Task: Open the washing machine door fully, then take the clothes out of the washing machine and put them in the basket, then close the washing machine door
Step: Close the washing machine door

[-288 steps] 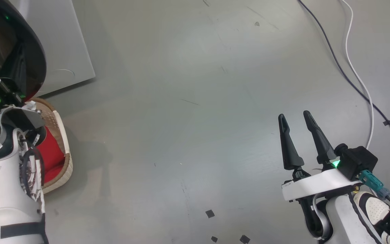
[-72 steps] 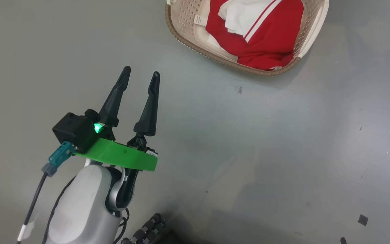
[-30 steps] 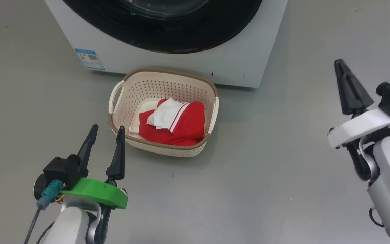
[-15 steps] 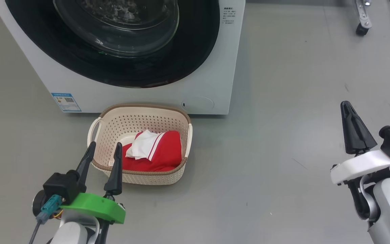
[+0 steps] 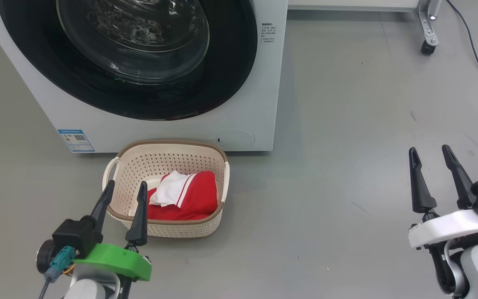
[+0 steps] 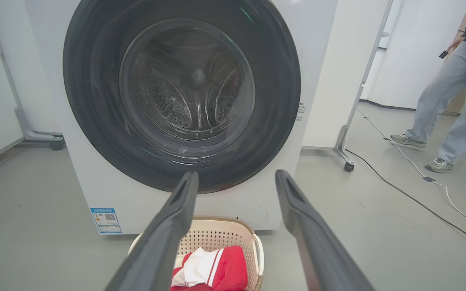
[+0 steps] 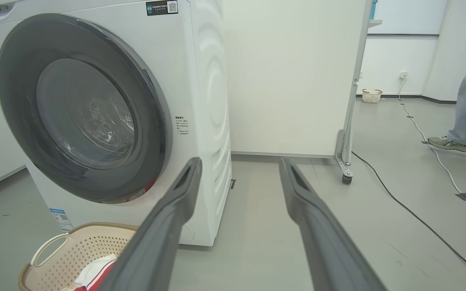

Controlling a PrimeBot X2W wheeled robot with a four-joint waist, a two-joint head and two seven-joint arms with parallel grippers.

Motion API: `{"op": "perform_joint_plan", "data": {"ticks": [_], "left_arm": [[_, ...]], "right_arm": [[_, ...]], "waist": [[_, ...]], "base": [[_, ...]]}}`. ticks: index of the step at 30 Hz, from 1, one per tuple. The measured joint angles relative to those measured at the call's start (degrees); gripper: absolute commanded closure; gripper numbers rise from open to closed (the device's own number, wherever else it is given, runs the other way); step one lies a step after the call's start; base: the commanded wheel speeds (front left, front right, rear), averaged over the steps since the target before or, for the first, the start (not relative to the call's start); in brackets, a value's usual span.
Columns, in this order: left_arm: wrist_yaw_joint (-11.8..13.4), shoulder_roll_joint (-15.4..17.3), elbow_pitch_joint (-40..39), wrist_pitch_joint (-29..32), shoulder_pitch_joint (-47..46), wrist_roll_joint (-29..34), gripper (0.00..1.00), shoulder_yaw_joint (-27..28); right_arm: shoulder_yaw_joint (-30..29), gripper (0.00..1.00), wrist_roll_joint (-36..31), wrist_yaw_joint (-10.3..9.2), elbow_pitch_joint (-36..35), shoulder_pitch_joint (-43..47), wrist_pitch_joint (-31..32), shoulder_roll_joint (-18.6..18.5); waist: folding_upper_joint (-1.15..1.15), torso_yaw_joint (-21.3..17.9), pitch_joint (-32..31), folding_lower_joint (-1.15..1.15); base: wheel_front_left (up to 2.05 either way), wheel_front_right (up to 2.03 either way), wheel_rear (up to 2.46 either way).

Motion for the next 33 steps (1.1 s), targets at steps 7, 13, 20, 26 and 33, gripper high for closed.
{"op": "perform_joint_plan", "data": {"ticks": [7, 13, 20, 26, 33], "left_arm": [[0.0, -0.1, -0.4, 0.0, 0.4, 0.4, 0.00, 0.1], [0.0, -0.2, -0.3, 0.0, 1.2, 0.4, 0.00, 0.2], [0.0, -0.3, 0.1, 0.0, 1.3, 0.5, 0.00, 0.1], [0.0, -0.3, 0.2, 0.0, 1.3, 0.3, 0.00, 0.5], [0.0, -0.4, 0.1, 0.0, 1.3, 0.0, 0.00, 1.3]], "right_arm": [[-0.5, 0.00, -1.0, 0.01, -1.5, 2.2, 0.0, 0.6], [-1.1, 0.00, -1.5, 0.03, -2.4, 3.3, 0.0, 1.0], [-1.9, 0.00, -1.9, 0.11, -3.6, 4.2, 0.0, 1.6], [-2.7, 0.00, -2.1, 0.21, -4.5, 4.4, 0.0, 2.1], [-3.2, 0.00, -2.4, 0.54, -4.9, 4.8, 0.0, 2.7]], "waist": [[0.00, 0.0, -0.2, 0.00], [0.00, 0.0, -0.2, 0.00], [0.00, 0.0, 0.1, 0.00], [0.00, -0.1, 0.4, 0.00], [0.00, -0.3, 0.6, 0.00]], "base": [[0.00, 0.00, 0.00], [0.00, 0.00, 0.00], [0.00, 0.00, 0.00], [0.00, 0.00, 0.00], [0.00, 0.00, 0.00]]}}
